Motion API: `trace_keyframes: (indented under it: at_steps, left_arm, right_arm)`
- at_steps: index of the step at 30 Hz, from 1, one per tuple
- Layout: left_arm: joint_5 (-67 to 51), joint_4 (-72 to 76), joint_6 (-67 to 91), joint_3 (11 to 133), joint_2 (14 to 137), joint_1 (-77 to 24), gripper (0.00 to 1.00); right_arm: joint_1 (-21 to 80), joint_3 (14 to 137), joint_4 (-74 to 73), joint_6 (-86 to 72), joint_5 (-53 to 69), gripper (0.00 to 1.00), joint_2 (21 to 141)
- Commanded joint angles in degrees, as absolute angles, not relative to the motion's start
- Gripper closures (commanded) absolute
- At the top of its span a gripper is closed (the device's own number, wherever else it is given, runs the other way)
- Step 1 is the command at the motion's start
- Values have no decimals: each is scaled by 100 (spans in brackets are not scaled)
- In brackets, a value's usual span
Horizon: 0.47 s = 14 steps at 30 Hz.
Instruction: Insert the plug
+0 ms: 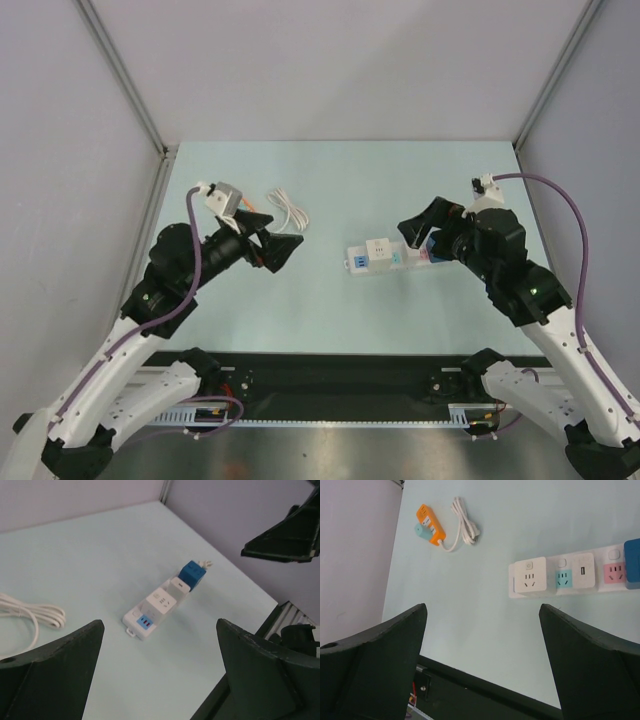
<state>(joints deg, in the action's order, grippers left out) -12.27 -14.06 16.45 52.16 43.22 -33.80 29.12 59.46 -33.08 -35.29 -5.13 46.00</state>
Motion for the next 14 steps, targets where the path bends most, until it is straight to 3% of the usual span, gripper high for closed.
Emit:
trace_keyframes:
  at_steps: [1,14]
  left_arm:
    - [-1345,-631,1407,5255,4376,-3366,0]
    - [-1266,-1037,1459,5581,4931,-3375,0]
  right_arm:
    - [2892,6030,-3279,-3683,-290,0,4509]
    - [2892,5854,-3129,-3446,-571,0,4315]
